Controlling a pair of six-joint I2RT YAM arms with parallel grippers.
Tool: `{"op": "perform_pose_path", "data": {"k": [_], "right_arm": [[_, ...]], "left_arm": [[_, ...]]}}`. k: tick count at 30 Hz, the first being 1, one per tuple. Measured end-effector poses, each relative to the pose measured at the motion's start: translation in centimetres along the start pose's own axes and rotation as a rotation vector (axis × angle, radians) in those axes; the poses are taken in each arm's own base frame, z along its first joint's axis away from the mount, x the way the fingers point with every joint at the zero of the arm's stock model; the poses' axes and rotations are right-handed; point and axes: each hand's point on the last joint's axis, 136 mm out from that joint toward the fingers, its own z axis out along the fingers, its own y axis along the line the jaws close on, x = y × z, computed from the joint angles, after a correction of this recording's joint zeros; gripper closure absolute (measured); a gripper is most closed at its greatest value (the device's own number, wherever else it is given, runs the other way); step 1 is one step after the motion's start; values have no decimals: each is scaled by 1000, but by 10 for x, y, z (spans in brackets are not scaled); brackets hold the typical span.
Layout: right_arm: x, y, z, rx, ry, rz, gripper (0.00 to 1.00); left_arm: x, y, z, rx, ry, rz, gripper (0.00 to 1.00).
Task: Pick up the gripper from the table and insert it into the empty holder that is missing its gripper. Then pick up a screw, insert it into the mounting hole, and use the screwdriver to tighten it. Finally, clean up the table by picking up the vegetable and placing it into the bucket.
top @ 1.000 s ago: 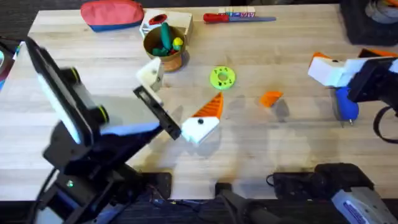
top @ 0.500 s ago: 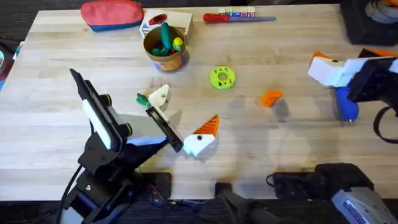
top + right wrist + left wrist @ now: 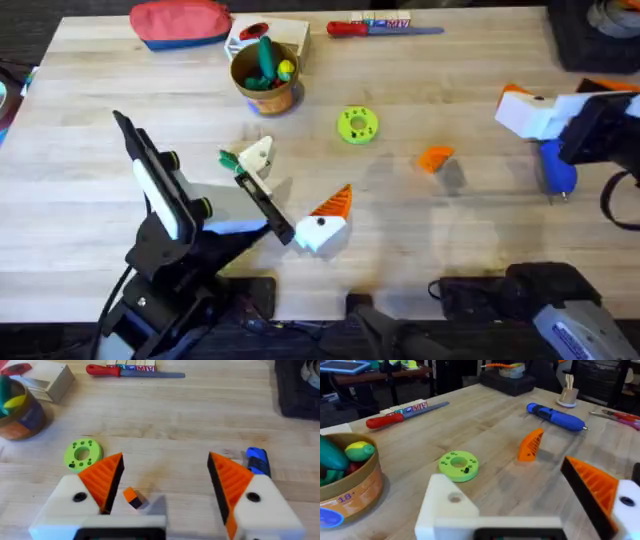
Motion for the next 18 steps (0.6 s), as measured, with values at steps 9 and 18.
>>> {"op": "perform_pose_path", "data": {"k": [9, 18], "right_arm": [[0, 0, 0, 0, 0, 0, 10], [6, 4, 0, -23, 26, 15, 10]], "left_arm": [[0, 0, 0, 0, 0, 0, 13], [0, 0, 0, 0, 0, 0, 13]]}}
